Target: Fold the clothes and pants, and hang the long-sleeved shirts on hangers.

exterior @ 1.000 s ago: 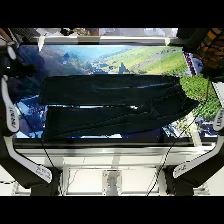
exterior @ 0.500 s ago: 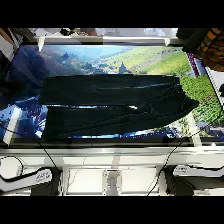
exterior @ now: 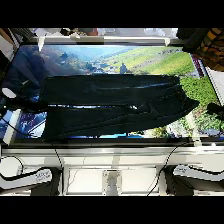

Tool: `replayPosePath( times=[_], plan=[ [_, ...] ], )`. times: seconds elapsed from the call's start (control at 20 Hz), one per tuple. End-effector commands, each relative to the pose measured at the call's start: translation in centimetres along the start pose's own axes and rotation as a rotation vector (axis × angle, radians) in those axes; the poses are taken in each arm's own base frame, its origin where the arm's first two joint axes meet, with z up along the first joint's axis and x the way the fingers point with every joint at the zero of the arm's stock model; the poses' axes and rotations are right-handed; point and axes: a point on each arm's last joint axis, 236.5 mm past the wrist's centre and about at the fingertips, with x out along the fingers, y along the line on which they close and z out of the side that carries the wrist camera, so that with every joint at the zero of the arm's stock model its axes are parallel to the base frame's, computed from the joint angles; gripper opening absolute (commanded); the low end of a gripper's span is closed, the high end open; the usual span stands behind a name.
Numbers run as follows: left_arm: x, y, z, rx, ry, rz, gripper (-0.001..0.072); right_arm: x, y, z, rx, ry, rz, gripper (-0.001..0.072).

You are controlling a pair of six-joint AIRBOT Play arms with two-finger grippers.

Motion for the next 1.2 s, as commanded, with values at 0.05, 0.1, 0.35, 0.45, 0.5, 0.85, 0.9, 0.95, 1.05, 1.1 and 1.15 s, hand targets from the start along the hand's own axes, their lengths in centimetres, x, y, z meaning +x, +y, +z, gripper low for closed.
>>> replayPosePath(
  times=[0.05, 0.1, 0.35, 0.45, 0.5, 0.85, 0.9, 0.95, 1.05, 1.1, 1.15],
  plan=[
    [3.2, 0.7, -0.3, -0.052, 0.027, -0.008, 0.0303, 0.8, 0.7, -0.2, 0.015, -0.010, 0.029, 0.0505],
    [3.6, 1.0, -0.3, -0.053, 0.030, -0.001, 0.0303, 0.8, 1.0, -0.2, 0.021, -0.012, 0.040, 0.0504],
    [3.4, 2.0, 1.7, -0.050, -0.057, 0.040, 0.0303, 0.7, 1.5, -0.3, 0.032, -0.007, 0.062, 0.0504],
    [3.2, 2.2, 2.3, -0.048, -0.084, 0.050, 0.0303, 0.7, 1.7, -0.3, 0.035, -0.005, 0.069, 0.0505],
    [3.2, 2.3, 2.5, -0.048, -0.094, 0.053, 0.0303, 0.7, 1.7, -0.4, 0.035, -0.002, 0.070, 0.0504],
    [4.0, 2.7, 2.8, -0.054, -0.100, 0.060, 0.0302, 0.7, 1.7, -0.5, 0.035, 0.004, 0.071, 0.0504],
    [4.3, 2.6, 2.5, -0.058, -0.089, 0.054, 0.0300, 0.7, 1.7, -0.6, 0.036, 0.005, 0.072, 0.0504],
    [4.6, 2.4, 2.2, -0.056, -0.073, 0.049, 0.0278, 0.7, 1.7, -0.5, 0.036, 0.005, 0.072, 0.0504],
    [4.9, 1.5, 2.0, -0.054, -0.058, 0.027, 0.0195, 0.7, 1.8, -0.5, 0.037, 0.005, 0.073, 0.0504],
    [4.9, 1.3, 2.0, -0.050, -0.057, 0.025, 0.0123, 0.7, 1.8, -0.5, 0.038, 0.004, 0.076, 0.0504],
    [5.0, 0.9, 2.0, -0.043, -0.054, 0.022, 0.0031, 0.7, 1.9, -0.5, 0.041, 0.003, 0.081, 0.0504]
  ],
)
